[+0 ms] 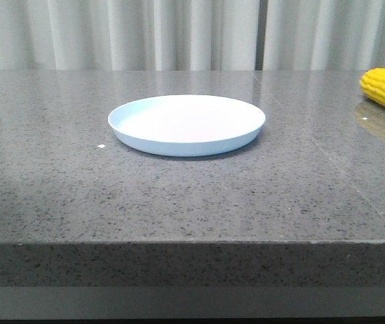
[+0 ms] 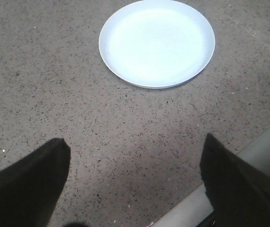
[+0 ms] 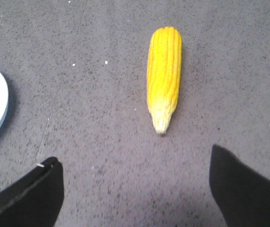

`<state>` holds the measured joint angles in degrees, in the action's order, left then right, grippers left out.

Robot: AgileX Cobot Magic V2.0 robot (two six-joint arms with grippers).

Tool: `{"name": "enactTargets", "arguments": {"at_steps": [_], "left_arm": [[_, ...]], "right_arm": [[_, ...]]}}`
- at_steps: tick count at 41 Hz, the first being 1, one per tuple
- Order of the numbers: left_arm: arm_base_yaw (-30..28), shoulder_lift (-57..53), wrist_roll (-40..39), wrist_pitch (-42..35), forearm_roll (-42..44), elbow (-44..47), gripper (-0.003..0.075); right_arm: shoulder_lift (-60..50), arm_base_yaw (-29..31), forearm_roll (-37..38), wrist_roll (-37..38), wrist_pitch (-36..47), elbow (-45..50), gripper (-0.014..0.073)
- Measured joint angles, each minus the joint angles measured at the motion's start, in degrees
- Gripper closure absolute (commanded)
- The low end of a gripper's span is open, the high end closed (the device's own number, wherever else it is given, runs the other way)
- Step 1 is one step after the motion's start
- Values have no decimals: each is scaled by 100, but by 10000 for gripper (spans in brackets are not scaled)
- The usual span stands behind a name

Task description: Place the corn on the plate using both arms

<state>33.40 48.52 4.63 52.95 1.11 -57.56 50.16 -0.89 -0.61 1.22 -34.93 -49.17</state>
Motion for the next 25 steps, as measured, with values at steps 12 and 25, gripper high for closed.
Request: {"name": "enactTargets", "arguments": {"at_steps": [12, 25], "left_arm": [[0, 0, 0, -22, 0, 0, 166], [0, 0, 0, -33, 0, 0, 166]], "right_arm": [[1618, 0, 481, 0, -456, -1328, -51], [3003, 163, 986, 185, -477, -2331, -51]]}}
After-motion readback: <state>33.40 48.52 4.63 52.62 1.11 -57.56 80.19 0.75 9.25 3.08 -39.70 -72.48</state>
